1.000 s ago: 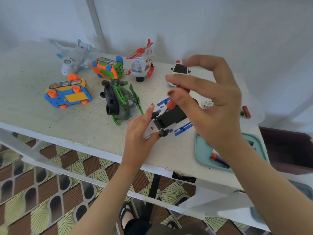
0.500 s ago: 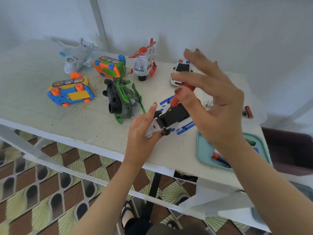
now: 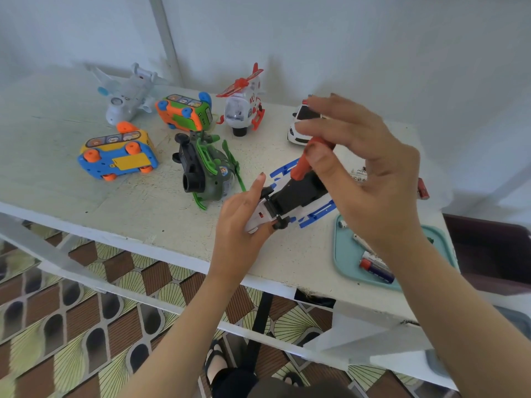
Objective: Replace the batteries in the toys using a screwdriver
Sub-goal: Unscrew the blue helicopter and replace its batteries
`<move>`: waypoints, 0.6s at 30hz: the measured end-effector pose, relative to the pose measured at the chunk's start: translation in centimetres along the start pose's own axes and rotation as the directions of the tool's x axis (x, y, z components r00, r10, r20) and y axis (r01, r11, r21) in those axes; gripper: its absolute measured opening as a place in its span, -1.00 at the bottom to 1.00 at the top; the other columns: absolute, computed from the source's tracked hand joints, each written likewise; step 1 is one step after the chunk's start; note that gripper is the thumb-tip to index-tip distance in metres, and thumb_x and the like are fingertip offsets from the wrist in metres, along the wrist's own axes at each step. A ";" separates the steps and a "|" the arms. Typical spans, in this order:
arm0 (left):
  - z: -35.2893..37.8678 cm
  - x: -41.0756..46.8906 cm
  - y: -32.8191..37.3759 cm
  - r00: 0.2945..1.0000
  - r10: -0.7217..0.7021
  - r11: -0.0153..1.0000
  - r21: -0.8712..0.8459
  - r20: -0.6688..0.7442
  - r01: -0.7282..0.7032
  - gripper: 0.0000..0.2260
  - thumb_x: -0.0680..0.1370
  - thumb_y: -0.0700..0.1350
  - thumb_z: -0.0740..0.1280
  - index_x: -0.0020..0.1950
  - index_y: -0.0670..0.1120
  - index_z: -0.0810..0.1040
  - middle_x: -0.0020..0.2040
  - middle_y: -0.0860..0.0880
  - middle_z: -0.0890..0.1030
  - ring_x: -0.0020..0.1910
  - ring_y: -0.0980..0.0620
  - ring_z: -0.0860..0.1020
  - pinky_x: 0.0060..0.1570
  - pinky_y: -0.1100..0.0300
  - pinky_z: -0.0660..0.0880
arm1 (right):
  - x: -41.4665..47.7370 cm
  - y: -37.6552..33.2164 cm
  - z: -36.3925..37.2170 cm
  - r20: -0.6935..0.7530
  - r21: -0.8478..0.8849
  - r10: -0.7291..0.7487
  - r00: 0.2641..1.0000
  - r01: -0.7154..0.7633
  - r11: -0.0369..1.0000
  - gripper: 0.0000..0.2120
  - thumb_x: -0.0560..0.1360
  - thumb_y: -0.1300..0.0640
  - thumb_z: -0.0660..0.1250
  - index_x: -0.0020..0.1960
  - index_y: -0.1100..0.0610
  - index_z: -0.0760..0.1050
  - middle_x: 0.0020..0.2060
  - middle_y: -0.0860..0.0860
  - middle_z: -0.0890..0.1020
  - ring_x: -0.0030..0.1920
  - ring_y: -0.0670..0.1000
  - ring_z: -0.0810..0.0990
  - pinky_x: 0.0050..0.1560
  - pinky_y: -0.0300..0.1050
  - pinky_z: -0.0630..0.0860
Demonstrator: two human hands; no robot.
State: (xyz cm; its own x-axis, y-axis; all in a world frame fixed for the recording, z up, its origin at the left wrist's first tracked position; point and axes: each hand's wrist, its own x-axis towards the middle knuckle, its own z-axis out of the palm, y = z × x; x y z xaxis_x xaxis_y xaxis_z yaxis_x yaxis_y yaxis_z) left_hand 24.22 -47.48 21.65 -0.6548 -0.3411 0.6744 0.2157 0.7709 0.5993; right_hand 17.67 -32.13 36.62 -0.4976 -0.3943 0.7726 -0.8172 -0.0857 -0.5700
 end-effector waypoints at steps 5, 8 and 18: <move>-0.1 0.0 0.2 1.000 -0.003 1.000 -0.002 -0.003 0.003 -0.38 0.47 0.00 0.37 0.48 0.09 0.21 0.11 0.16 0.45 0.08 0.06 0.46 0.19 0.37 0.34 | 0.1 -0.2 0.1 -0.036 -0.004 -0.002 0.999 0.002 1.000 -0.79 0.48 0.22 0.40 0.11 0.14 0.57 -0.20 0.06 0.66 0.01 -0.05 0.55 0.18 -0.27 0.39; -0.1 0.1 0.3 1.000 0.008 1.000 0.005 -0.002 -0.008 -0.39 0.47 0.00 0.35 0.48 0.00 0.22 0.10 0.22 0.43 0.07 0.06 0.46 0.18 0.40 0.32 | -0.1 -0.1 0.1 -0.014 -0.027 0.012 1.000 -0.012 1.000 -0.78 0.52 0.27 0.34 0.16 0.14 0.55 -0.18 0.00 0.69 0.09 -0.09 0.60 0.34 -0.24 0.28; -0.2 0.2 0.4 1.000 0.016 1.000 0.000 -0.001 -0.016 -0.38 0.47 0.02 0.36 0.49 0.01 0.22 0.12 0.34 0.36 0.09 0.04 0.48 0.18 0.31 0.36 | -0.1 -0.4 0.1 -0.010 -0.033 -0.049 0.999 0.048 0.998 -0.86 0.48 0.14 0.39 0.04 0.08 0.59 -0.05 0.02 0.61 0.08 0.03 0.53 0.18 -0.02 0.43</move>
State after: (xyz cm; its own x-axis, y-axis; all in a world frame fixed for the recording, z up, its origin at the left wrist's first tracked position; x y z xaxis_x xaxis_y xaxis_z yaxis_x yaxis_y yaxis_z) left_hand 24.32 -47.33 22.05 -0.6509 -0.3291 0.6841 0.2262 0.7761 0.5886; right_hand 18.03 -32.13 36.76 -0.4601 -0.3807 0.8021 -0.8494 -0.0744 -0.5225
